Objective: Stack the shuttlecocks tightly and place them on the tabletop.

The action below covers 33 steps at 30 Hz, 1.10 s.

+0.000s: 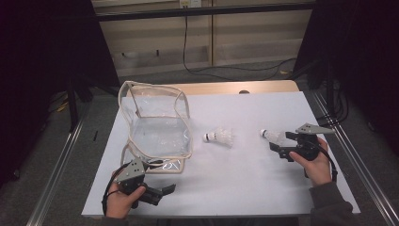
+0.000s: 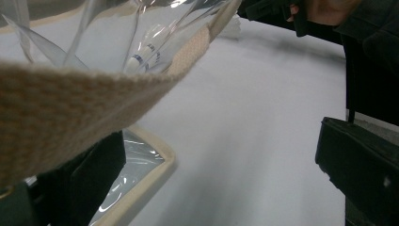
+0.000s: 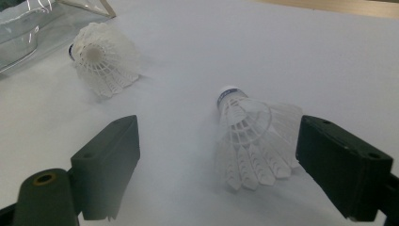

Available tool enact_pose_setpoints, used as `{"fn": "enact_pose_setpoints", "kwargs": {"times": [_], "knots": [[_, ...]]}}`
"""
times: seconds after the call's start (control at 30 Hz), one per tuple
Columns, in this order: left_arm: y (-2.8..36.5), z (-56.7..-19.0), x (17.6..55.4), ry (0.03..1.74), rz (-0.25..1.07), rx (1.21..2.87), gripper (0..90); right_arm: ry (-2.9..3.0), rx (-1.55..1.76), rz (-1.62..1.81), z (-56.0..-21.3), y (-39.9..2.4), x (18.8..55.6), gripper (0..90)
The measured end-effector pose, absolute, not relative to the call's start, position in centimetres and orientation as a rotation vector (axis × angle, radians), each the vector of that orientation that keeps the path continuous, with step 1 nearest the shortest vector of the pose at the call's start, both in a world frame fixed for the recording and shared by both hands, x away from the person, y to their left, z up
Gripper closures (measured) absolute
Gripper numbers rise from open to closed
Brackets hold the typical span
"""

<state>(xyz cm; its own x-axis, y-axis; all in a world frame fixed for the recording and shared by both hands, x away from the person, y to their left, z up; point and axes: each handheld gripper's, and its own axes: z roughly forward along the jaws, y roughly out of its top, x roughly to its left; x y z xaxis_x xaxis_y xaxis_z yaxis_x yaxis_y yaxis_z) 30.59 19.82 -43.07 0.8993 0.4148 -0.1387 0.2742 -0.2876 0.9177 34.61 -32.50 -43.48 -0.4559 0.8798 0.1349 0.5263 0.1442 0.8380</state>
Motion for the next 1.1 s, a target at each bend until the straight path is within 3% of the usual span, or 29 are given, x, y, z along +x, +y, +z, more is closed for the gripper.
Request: {"fn": "enact_pose_setpoints", "kwargs": {"times": [1.1], "knots": [[19.8, -43.1, 30.6, 0.511, 0.147, 1.886, 2.2, 2.02, 1.384, 1.183, -44.6, -31.5, 35.8, 29.6]]}}
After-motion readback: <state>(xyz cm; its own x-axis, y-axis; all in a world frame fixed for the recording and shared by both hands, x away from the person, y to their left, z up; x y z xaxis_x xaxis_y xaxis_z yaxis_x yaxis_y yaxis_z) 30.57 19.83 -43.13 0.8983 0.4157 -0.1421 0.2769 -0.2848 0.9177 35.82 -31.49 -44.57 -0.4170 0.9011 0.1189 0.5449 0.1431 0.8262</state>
